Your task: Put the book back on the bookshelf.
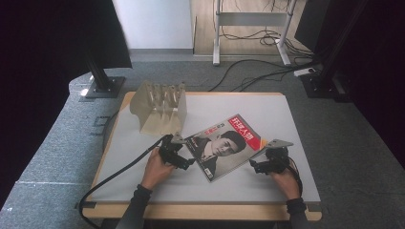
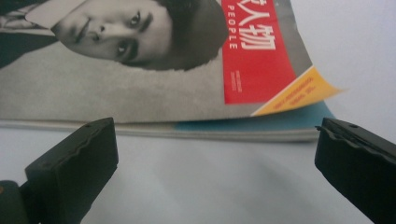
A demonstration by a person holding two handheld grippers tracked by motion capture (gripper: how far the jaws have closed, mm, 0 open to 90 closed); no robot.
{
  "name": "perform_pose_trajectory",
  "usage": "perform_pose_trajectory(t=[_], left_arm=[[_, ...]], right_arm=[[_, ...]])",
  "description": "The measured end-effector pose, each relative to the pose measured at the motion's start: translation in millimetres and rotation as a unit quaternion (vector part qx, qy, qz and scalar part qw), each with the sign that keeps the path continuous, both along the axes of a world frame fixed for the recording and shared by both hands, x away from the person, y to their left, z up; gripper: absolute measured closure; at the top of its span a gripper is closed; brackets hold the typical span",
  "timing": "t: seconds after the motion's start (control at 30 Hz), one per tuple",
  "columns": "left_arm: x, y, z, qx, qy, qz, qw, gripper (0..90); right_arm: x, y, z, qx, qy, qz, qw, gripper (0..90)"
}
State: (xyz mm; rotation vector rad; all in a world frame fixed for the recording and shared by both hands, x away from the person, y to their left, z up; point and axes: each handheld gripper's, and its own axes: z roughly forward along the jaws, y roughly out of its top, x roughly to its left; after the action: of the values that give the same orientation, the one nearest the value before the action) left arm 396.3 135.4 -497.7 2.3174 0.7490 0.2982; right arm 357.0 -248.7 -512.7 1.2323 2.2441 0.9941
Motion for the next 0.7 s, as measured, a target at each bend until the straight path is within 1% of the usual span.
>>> perform_pose_trajectory(t=[0.17,0.33,0.43,0.5,0.6,0.63,0.7], left_arm=[[11.5,-12.9,6.3,0.001,-0.005,-0.007,1.0000,0.0],[21.3,-26.6,9.8,0.013,-0.015,-0.015,0.9997,0.0],[25.5,-31.7,9.6,0.017,-0.018,-0.017,0.9996,0.0],[32.2,-38.4,8.5,0.021,-0.020,-0.018,0.9994,0.0],[40.0,-44.1,5.6,0.025,-0.018,-0.019,0.9994,0.0],[40.0,-44.1,5.6,0.025,-0.018,-0.019,0.9994,0.0],[47.7,-48.9,1.1,0.024,-0.015,-0.016,0.9995,0.0]], right_arm=[[6.7,2.6,4.7,0.003,-0.007,0.007,0.9999,0.0],[14.5,5.8,10.0,0.000,-0.015,0.019,0.9997,0.0],[20.5,7.4,11.9,-0.002,-0.015,0.023,0.9996,0.0],[25.1,7.9,11.9,-0.004,-0.014,0.026,0.9996,0.0],[31.8,9.4,10.9,-0.007,-0.014,0.028,0.9995,0.0],[31.8,9.4,10.9,-0.007,-0.014,0.028,0.9995,0.0],[38.0,11.4,9.4,-0.012,-0.012,0.032,0.9994,0.0]])
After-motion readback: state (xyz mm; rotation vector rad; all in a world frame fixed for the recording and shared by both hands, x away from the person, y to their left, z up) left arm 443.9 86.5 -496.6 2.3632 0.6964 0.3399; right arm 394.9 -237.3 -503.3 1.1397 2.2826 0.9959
